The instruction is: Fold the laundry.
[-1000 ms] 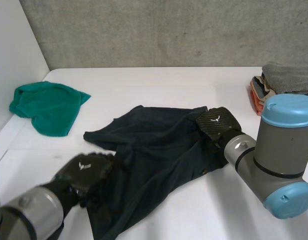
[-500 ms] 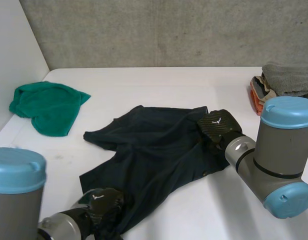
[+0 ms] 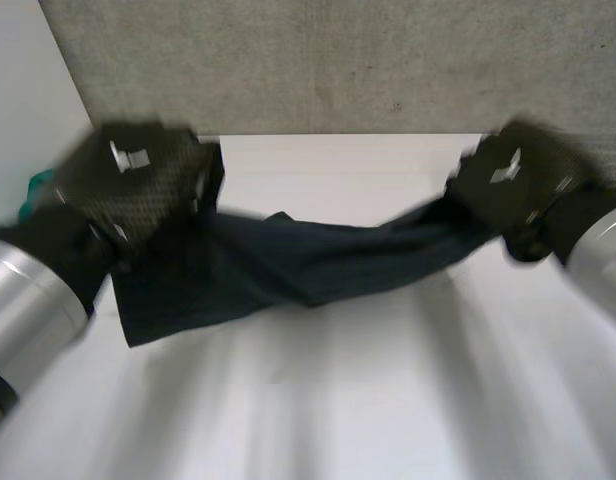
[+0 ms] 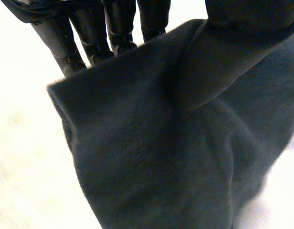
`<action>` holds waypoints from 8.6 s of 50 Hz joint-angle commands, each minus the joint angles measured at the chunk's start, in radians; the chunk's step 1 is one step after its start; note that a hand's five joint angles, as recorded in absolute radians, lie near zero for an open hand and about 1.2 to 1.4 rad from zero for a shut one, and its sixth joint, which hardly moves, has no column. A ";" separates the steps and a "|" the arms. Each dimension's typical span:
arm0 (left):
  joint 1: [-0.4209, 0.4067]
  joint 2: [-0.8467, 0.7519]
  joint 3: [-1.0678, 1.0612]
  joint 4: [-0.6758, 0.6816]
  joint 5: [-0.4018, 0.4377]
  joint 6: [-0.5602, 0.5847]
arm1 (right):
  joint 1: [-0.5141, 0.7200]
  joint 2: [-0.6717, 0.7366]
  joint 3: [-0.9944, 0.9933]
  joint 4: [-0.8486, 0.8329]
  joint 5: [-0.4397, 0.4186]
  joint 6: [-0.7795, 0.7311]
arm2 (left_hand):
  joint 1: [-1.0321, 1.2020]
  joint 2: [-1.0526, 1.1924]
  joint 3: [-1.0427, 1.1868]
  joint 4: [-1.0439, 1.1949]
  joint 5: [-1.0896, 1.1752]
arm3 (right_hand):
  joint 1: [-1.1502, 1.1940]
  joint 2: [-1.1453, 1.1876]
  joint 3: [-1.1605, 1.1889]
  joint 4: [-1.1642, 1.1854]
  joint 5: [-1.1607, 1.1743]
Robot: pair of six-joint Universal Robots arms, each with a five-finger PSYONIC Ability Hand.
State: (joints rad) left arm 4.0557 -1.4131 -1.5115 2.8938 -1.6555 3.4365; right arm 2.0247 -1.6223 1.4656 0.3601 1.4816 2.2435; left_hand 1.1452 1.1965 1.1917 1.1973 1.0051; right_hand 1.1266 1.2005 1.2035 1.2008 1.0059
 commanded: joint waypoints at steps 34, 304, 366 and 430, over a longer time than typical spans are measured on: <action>0.193 -0.676 0.686 0.904 0.194 0.021 | -0.020 0.565 -0.626 -0.946 0.137 0.340 | 0.251 0.200 0.205 0.199 0.217 | 0.270 0.196 0.193 0.195 0.216; 0.075 -0.721 0.163 0.613 0.212 -0.040 | -0.428 0.450 0.351 -0.535 -0.121 0.439 | -0.971 -1.022 -1.017 -1.023 -1.005 | -0.199 -0.273 -0.276 -0.273 -0.253; -0.066 -0.990 0.694 0.476 0.356 -0.184 | -0.213 0.306 0.119 -0.461 -0.070 0.811 | -0.943 -0.995 -0.990 -0.996 -0.978 | -0.952 -1.026 -1.029 -1.026 -1.006; -0.009 -0.753 0.731 0.062 0.606 -0.253 | 0.140 0.421 0.403 -0.731 0.106 0.527 | -0.946 -0.998 -0.993 -0.999 -0.981 | -0.952 -1.026 -1.029 -1.026 -1.006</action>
State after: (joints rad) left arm 4.0202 -2.1949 -0.7674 2.9978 -1.2596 3.2764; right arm 2.1038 -1.2284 1.7628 -0.2415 1.5703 2.7269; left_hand 0.1940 0.2088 0.2120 0.2037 0.0475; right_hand 0.2112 0.2104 0.2050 0.2105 0.0423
